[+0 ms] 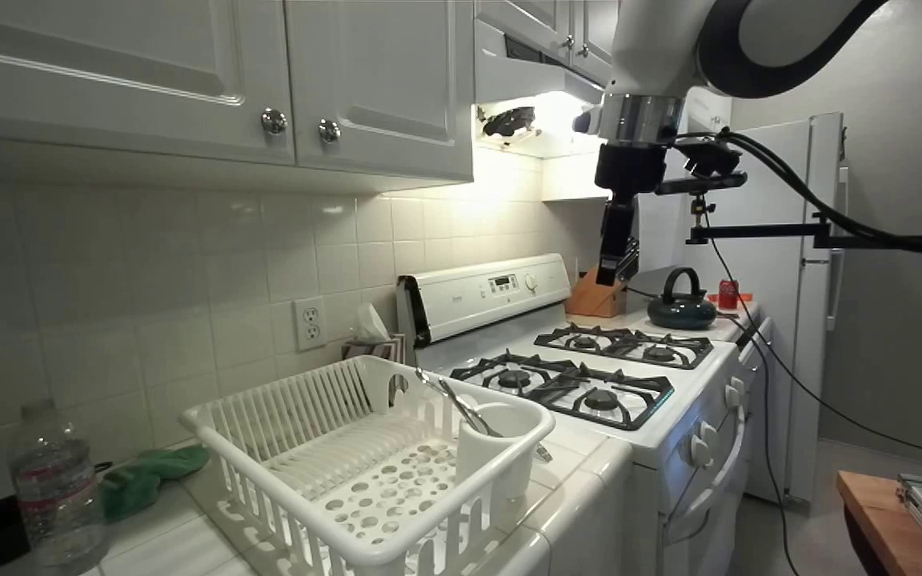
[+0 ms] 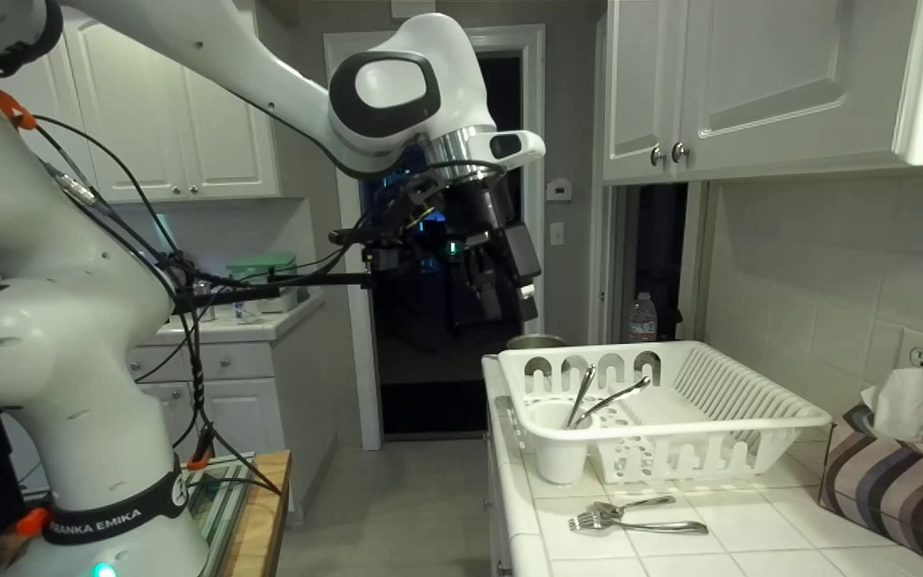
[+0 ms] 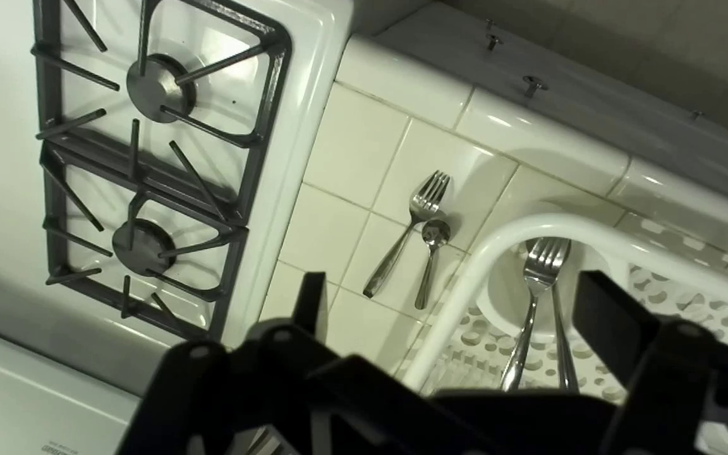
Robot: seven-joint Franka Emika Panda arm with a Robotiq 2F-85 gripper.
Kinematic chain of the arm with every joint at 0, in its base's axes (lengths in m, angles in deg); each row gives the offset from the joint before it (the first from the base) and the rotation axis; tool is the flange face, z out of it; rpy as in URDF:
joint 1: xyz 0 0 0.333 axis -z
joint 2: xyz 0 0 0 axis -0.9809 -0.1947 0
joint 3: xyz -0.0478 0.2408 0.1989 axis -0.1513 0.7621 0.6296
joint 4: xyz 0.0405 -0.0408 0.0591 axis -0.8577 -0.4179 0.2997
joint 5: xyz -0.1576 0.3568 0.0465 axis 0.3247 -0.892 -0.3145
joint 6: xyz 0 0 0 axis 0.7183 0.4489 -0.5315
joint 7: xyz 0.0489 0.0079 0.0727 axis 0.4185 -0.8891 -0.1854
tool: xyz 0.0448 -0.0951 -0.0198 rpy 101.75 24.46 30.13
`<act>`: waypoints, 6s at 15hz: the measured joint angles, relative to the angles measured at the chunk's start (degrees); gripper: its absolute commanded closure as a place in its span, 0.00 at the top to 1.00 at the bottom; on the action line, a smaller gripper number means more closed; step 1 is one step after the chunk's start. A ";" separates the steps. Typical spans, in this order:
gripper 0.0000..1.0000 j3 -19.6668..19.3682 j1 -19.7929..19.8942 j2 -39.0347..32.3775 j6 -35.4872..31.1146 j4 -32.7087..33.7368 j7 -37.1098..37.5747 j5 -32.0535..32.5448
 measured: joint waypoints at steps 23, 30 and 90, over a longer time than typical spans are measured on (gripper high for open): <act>1.00 -3.67 -8.82 -26.21 -45.48 -0.52 -16.25 -21.78; 1.00 -2.49 -8.81 -33.15 -51.75 2.62 -16.25 -21.78; 1.00 -21.85 -30.17 -47.64 -55.43 14.12 -1.03 -17.74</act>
